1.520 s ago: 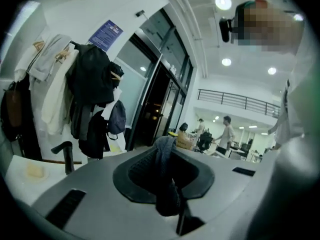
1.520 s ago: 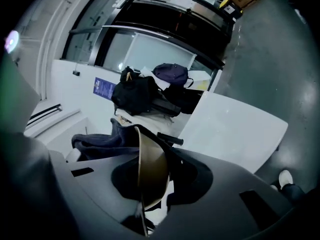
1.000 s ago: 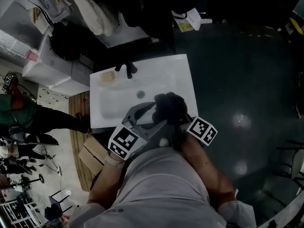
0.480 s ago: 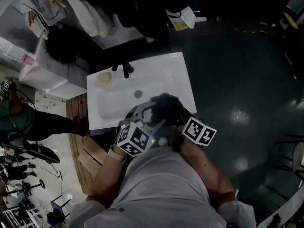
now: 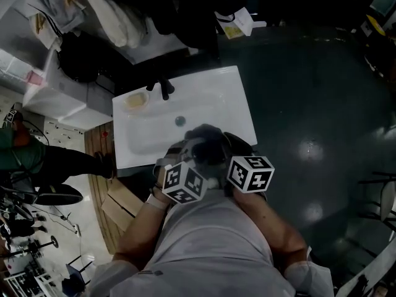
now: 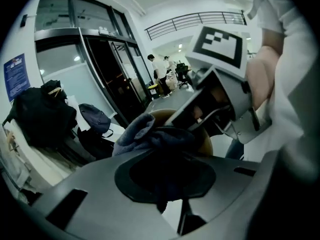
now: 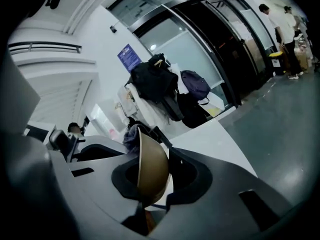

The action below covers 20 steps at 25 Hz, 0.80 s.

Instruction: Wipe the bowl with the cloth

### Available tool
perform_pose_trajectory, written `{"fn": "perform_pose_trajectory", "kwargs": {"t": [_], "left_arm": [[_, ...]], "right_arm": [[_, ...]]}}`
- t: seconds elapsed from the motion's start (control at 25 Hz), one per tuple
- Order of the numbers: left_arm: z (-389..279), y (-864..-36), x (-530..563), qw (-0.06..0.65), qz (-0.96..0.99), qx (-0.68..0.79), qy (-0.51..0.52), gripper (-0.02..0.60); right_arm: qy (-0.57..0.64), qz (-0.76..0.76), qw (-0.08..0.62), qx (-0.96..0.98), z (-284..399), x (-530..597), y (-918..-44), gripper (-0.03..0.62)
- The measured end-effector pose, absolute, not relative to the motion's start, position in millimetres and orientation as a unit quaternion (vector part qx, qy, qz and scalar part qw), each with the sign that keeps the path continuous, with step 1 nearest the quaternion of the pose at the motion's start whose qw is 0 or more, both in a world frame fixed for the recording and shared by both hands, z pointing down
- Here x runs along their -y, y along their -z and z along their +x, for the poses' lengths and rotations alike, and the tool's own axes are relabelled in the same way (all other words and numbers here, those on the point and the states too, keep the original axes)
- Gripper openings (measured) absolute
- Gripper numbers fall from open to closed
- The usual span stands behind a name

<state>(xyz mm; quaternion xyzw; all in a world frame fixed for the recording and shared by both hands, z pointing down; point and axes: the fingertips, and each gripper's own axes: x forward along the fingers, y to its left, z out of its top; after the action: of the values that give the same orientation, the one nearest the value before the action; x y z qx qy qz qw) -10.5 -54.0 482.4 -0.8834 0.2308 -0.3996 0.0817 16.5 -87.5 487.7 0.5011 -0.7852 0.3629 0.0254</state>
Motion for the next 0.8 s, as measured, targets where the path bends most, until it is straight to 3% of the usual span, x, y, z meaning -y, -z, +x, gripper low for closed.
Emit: {"fn": "perform_pose_trajectory", "kwargs": {"t": [0.16, 0.48, 0.8], "left_arm": [[-19, -475, 59, 0.038, -0.889, -0.259, 0.376, 0.057], [-35, -457, 65, 0.024, -0.888, -0.301, 0.346, 0.048], [-34, -490, 49, 0.008, -0.892, -0.261, 0.369, 0.048]], "right_arm": [[-0.307, 0.499, 0.062, 0.808, 5, 85, -480, 0.070], [-0.259, 0.493, 0.103, 0.824, -15, 80, -478, 0.071], [-0.306, 0.523, 0.077, 0.792, -9, 79, -485, 0.067]]}}
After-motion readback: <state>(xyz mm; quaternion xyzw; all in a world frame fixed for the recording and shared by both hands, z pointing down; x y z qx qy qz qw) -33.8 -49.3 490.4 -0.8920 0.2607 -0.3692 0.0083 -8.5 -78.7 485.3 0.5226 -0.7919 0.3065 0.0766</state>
